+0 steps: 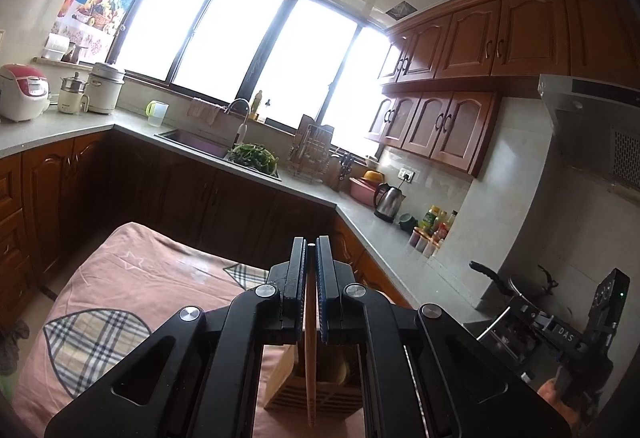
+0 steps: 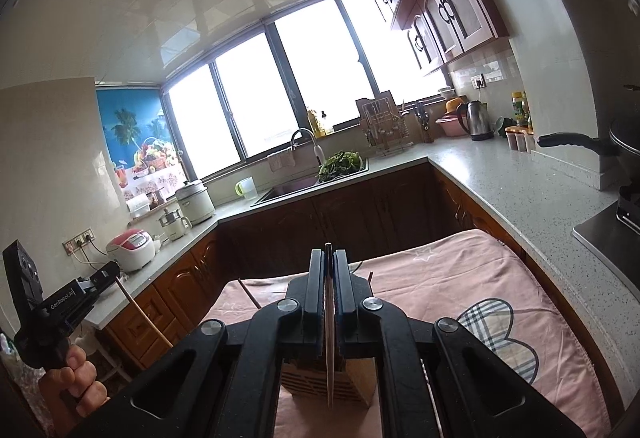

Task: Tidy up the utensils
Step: 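Lift both held utensils and carry them toward the wooden holder, then lower both held utensils into the slots of the wooden holder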

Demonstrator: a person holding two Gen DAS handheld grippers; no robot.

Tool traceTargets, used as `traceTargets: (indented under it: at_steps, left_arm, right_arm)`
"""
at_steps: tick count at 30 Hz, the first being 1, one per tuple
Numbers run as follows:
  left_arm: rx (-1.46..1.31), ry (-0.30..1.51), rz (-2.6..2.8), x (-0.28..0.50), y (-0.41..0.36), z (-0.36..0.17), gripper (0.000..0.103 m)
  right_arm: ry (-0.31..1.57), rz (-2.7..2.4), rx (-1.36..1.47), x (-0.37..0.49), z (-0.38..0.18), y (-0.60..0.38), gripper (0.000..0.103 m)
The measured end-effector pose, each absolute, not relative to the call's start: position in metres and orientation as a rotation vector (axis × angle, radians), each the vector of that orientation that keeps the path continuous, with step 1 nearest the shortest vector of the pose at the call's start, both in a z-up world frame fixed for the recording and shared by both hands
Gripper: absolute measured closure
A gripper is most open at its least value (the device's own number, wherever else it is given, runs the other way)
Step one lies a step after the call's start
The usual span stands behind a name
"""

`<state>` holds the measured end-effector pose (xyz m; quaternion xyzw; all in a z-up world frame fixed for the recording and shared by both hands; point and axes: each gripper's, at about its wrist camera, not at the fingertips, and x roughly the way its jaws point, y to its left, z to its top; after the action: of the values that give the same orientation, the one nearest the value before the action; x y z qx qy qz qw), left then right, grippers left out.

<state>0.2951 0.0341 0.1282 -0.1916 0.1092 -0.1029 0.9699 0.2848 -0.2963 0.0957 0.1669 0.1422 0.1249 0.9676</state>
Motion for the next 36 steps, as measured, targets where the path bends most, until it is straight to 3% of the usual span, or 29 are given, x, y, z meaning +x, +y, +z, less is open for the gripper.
traceTargets:
  at_steps: [8,16,29,36]
  left_arm:
    - [-0.403,0.185,-0.178,0.338,0.026,0.128,0.099]
    - [-0.405,0.198,-0.157,0.380,0.009,0.095,0.099]
    - [-0.361,0.250,-0.149,0.398,-0.007,0.040,0.098]
    - [-0.332,0.310,-0.174,0.407,-0.019,0.026,0.098]
  right_arm:
    - [0.242,0.246,0.355,0.322,0.100,-0.294,0.099]
    - [0.243,0.237,0.313,0.347,0.079,-0.277,0.099]
    - [0.345,0.226,0.303,0.365,0.023,-0.262,0.099]
    - [0.356,0.223,0.312,0.367,0.019,-0.264,0.099]
